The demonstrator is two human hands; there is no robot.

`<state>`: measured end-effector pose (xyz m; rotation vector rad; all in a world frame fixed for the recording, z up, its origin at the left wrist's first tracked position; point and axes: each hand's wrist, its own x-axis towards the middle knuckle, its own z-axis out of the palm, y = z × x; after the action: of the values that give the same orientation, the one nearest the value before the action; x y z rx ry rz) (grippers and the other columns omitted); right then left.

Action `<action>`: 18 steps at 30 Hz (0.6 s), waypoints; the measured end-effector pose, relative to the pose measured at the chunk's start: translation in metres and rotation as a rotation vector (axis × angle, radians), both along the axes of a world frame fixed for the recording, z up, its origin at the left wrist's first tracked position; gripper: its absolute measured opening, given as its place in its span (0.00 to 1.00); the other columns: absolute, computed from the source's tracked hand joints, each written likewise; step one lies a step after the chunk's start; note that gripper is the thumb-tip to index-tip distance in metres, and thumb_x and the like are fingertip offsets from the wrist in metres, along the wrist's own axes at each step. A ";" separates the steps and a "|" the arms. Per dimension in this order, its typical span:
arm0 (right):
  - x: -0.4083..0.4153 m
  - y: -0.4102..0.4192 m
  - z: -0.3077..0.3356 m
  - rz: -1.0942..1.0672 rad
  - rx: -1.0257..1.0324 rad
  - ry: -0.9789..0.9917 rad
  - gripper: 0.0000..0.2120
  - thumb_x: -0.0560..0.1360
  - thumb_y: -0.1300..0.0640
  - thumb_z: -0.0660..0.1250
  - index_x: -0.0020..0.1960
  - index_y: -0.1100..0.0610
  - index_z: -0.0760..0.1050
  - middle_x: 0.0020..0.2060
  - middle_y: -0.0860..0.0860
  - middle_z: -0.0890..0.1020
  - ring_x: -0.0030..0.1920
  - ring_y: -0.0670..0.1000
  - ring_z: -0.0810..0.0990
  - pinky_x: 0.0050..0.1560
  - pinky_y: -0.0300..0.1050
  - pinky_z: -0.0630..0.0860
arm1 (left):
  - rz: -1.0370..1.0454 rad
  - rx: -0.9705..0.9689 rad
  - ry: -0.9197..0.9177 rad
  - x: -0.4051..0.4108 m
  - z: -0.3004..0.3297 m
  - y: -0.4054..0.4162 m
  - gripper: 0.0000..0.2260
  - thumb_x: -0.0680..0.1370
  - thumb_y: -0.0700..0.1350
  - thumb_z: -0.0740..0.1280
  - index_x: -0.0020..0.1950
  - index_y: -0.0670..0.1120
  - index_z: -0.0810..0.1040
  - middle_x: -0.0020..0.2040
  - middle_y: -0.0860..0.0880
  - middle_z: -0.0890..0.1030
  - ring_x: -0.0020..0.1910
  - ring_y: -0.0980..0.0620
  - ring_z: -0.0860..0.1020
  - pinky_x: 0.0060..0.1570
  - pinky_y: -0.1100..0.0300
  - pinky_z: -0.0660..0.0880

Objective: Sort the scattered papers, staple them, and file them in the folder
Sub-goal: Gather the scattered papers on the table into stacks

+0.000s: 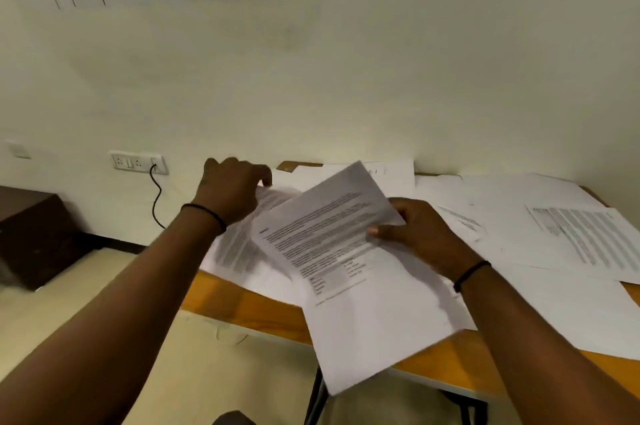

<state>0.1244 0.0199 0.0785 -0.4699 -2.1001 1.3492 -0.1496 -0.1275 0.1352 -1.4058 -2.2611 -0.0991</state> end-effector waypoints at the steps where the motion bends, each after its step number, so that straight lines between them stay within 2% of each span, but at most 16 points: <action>1: -0.010 -0.001 0.012 -0.034 0.115 -0.029 0.11 0.69 0.57 0.78 0.50 0.55 0.83 0.55 0.48 0.83 0.55 0.48 0.81 0.57 0.39 0.76 | -0.034 0.003 0.048 0.003 0.011 -0.002 0.12 0.76 0.45 0.69 0.57 0.58 0.78 0.49 0.53 0.83 0.53 0.48 0.77 0.49 0.53 0.62; 3: -0.030 -0.007 0.031 -0.054 0.293 -0.081 0.11 0.67 0.59 0.80 0.41 0.50 0.79 0.63 0.43 0.76 0.63 0.43 0.74 0.63 0.34 0.67 | -0.134 0.022 0.094 0.010 0.028 -0.007 0.13 0.74 0.46 0.73 0.57 0.58 0.79 0.46 0.53 0.84 0.53 0.48 0.77 0.48 0.54 0.59; 5: -0.046 -0.016 0.042 0.013 0.345 -0.132 0.12 0.67 0.60 0.79 0.38 0.50 0.77 0.66 0.42 0.73 0.66 0.41 0.70 0.65 0.36 0.64 | -0.244 0.047 0.090 0.020 0.034 -0.013 0.15 0.72 0.47 0.76 0.57 0.57 0.80 0.45 0.54 0.84 0.54 0.48 0.76 0.49 0.54 0.60; 6: -0.055 -0.021 0.044 0.040 0.358 -0.154 0.10 0.68 0.60 0.79 0.37 0.51 0.78 0.64 0.42 0.77 0.64 0.42 0.74 0.64 0.39 0.68 | -0.300 0.063 0.090 0.024 0.035 -0.013 0.16 0.71 0.47 0.77 0.56 0.57 0.81 0.44 0.54 0.84 0.53 0.48 0.76 0.50 0.53 0.60; 8: -0.067 -0.028 0.043 0.027 0.428 -0.133 0.10 0.69 0.60 0.77 0.35 0.51 0.78 0.47 0.43 0.84 0.49 0.43 0.81 0.51 0.42 0.76 | -0.407 0.147 0.102 0.028 0.035 -0.017 0.18 0.68 0.47 0.79 0.56 0.56 0.81 0.45 0.53 0.84 0.53 0.46 0.77 0.50 0.52 0.62; 9: -0.071 -0.031 0.041 -0.007 0.448 -0.087 0.11 0.70 0.61 0.77 0.34 0.49 0.78 0.40 0.42 0.84 0.43 0.43 0.81 0.45 0.41 0.76 | -0.443 0.216 0.124 0.026 0.035 -0.021 0.21 0.67 0.49 0.79 0.58 0.55 0.81 0.48 0.52 0.83 0.53 0.44 0.78 0.50 0.51 0.64; 11: -0.070 -0.030 0.039 -0.117 0.412 0.040 0.12 0.70 0.62 0.76 0.35 0.48 0.78 0.35 0.41 0.82 0.40 0.41 0.80 0.43 0.41 0.75 | -0.476 0.454 0.119 0.017 0.032 -0.026 0.30 0.67 0.54 0.79 0.67 0.52 0.76 0.60 0.49 0.80 0.60 0.43 0.77 0.56 0.48 0.69; 12: -0.067 -0.027 0.041 -0.162 0.371 0.107 0.11 0.71 0.62 0.76 0.36 0.48 0.78 0.34 0.40 0.82 0.39 0.41 0.80 0.43 0.40 0.74 | -0.490 0.625 0.038 0.011 0.028 -0.031 0.33 0.69 0.56 0.77 0.72 0.51 0.72 0.66 0.50 0.76 0.65 0.44 0.74 0.61 0.49 0.69; 13: -0.062 -0.022 0.042 -0.198 0.326 0.171 0.12 0.71 0.61 0.76 0.36 0.48 0.77 0.33 0.40 0.81 0.37 0.40 0.79 0.41 0.39 0.74 | -0.487 0.803 -0.116 0.010 0.023 -0.034 0.34 0.72 0.57 0.75 0.74 0.49 0.68 0.70 0.50 0.71 0.68 0.46 0.72 0.66 0.51 0.68; 15: -0.047 -0.013 0.049 -0.223 0.172 0.284 0.10 0.72 0.61 0.76 0.40 0.50 0.76 0.34 0.39 0.80 0.36 0.40 0.78 0.39 0.36 0.74 | -0.375 1.052 -0.610 0.010 0.006 -0.033 0.34 0.76 0.60 0.70 0.76 0.48 0.62 0.73 0.48 0.67 0.71 0.47 0.69 0.69 0.54 0.67; 16: -0.040 -0.009 0.052 -0.204 0.063 0.340 0.08 0.72 0.62 0.76 0.45 0.52 0.78 0.39 0.40 0.83 0.40 0.42 0.81 0.41 0.36 0.76 | -0.295 1.056 -0.903 0.010 -0.003 -0.029 0.37 0.74 0.65 0.68 0.76 0.47 0.63 0.72 0.45 0.68 0.70 0.46 0.70 0.66 0.54 0.69; 18: -0.029 0.001 0.049 -0.204 -0.128 0.403 0.15 0.72 0.63 0.75 0.57 0.57 0.77 0.50 0.49 0.85 0.50 0.48 0.85 0.49 0.41 0.81 | -0.332 0.859 -1.412 0.012 -0.025 -0.021 0.40 0.66 0.74 0.68 0.68 0.47 0.72 0.64 0.46 0.78 0.62 0.48 0.78 0.58 0.53 0.73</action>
<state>0.0954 0.0210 0.1273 -0.4114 -1.6030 1.3356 -0.1377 -0.1482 0.1098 -1.2351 -2.1452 -2.4468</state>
